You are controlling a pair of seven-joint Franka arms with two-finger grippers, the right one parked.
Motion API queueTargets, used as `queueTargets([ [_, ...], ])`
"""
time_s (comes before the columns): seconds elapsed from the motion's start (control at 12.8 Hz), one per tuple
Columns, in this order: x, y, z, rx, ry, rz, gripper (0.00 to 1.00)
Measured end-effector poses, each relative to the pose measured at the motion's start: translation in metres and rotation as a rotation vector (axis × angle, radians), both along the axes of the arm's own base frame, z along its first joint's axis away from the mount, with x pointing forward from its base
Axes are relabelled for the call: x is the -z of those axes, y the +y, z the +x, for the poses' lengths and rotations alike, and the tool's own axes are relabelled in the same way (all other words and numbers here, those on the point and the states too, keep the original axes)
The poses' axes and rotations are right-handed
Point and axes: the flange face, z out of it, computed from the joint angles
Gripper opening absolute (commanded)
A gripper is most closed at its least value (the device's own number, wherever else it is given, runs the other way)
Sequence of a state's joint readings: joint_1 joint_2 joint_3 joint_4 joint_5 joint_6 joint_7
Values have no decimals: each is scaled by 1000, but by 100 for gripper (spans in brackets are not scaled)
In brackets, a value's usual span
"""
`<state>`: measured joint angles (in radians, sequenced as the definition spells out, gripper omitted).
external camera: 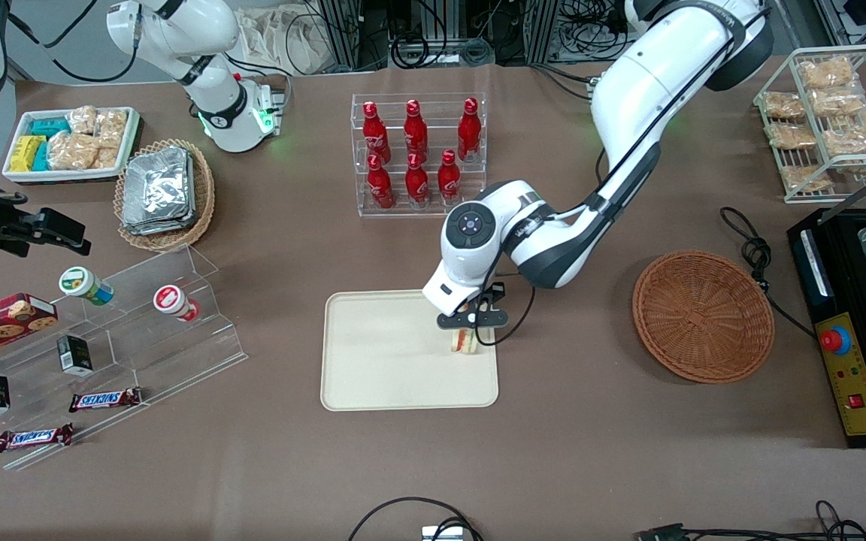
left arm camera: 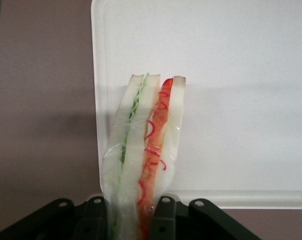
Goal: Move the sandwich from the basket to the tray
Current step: 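Carry the sandwich over the cream tray with the left gripper, then lower the sandwich onto the tray and open the left gripper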
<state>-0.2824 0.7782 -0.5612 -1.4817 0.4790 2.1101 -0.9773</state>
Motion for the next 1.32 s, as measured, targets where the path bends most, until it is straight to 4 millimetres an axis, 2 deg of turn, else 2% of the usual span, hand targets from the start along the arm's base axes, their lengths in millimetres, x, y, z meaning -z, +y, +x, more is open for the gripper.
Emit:
queueTargets([
  [0.23,21,-11,-12,27,18,11,24],
  [0.39,28,-14,-15,28,22,12,26],
  [0.7,40,-5,-6,12,14,21,26],
  [0.94,40,-2,-2,7,6,27,25],
  [1.17,38,2,13,-17,-12,19,28],
  [1.25,39,3,17,-22,-13,15,45],
  [1.32,40,3,18,-24,-12,14,68],
])
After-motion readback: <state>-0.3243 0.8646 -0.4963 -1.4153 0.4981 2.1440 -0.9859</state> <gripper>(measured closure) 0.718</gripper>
